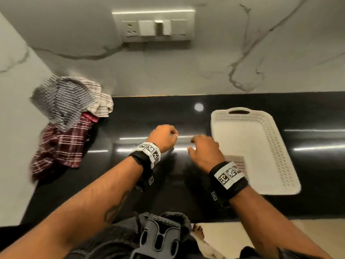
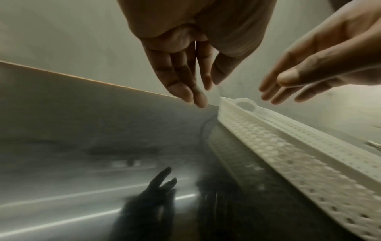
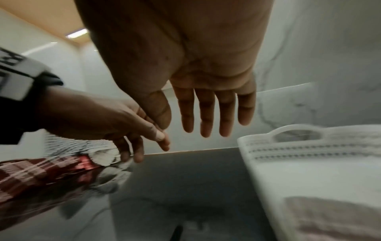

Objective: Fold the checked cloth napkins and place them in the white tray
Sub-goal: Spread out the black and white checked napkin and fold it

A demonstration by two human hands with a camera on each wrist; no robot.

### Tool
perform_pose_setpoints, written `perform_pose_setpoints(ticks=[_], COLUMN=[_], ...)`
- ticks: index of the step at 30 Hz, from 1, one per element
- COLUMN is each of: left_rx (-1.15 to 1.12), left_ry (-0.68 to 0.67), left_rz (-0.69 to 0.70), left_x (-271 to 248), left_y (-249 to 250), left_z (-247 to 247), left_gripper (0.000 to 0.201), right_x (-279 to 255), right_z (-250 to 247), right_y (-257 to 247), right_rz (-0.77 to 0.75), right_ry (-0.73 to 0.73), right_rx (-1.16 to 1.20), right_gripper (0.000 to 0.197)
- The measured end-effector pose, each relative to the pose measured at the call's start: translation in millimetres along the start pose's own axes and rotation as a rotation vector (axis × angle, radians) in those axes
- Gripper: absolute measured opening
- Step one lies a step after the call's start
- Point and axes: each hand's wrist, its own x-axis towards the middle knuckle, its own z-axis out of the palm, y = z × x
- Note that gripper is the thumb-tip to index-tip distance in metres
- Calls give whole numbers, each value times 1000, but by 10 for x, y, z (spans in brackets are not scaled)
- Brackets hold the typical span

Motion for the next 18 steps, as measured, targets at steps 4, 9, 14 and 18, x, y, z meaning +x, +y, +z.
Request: perform_pose_setpoints(ticks=[4, 9, 14, 18], left_rx=[36, 67, 380, 461], left_ry=[70, 391, 502, 532], left_rz=[-174, -313, -358, -300], left_x=[-53, -21, 242, 480], left_y=[-1116, -2333, -2900, -3029], left_z=[-800, -1989, -2654, -2844], left_gripper=[17, 17, 38, 39], right_x=[303, 669, 813, 845], right_z=[670, 1419, 1624, 1631], right_y=[-959, -1907, -2206, -2216], right_rz=[-140, -187, -87, -37], right_ry=[-166, -344, -443, -457], right_rx=[17, -71, -141, -124], right_gripper=[45, 65, 82, 87])
